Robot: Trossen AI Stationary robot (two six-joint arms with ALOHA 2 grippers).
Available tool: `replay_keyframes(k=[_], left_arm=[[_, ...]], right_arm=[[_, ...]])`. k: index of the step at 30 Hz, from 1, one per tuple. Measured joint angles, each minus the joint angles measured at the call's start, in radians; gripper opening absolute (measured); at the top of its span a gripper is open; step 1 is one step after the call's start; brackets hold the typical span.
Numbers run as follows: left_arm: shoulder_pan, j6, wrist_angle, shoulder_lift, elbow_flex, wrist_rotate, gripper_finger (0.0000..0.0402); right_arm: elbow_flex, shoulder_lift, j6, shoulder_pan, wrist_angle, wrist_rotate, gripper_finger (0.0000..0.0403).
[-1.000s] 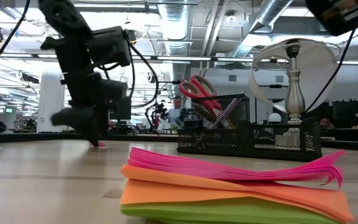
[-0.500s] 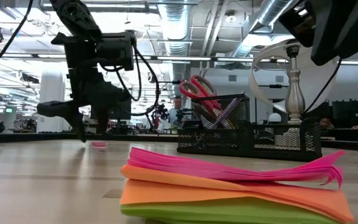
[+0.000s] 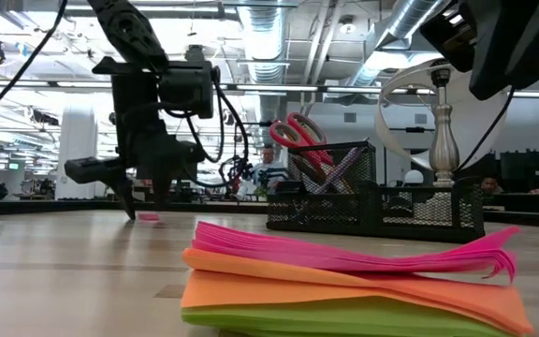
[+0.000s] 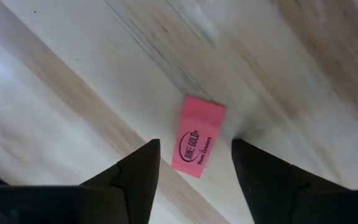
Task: Pick and place office supplies into organizer
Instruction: Put the pink eraser into the desk organizer
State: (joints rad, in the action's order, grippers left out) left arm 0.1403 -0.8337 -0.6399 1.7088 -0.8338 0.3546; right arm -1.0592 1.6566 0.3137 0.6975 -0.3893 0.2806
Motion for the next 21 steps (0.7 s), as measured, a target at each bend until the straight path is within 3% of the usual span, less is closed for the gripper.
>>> replay_keyframes(k=[5, 8, 14, 21], left_arm=[[0.017, 0.029, -0.027, 0.0, -0.003, -0.08, 0.0165], [0.023, 0.033, -0.027, 0.004, -0.004, -0.07, 0.0153], [0.036, 0.029, -0.014, 0.004, -0.008, -0.078, 0.0149], [0.04, -0.082, 0.0, 0.004, -0.008, -0.08, 0.0149]], right_arm=[[0.0, 0.0, 0.0, 0.0, 0.001, -0.018, 0.0081], [0.0, 0.0, 0.0, 0.0, 0.001, -0.021, 0.0081], [0.0, 0.0, 0.0, 0.001, 0.001, -0.021, 0.0081], [0.0, 0.0, 0.0, 0.001, 0.001, -0.022, 0.0081]])
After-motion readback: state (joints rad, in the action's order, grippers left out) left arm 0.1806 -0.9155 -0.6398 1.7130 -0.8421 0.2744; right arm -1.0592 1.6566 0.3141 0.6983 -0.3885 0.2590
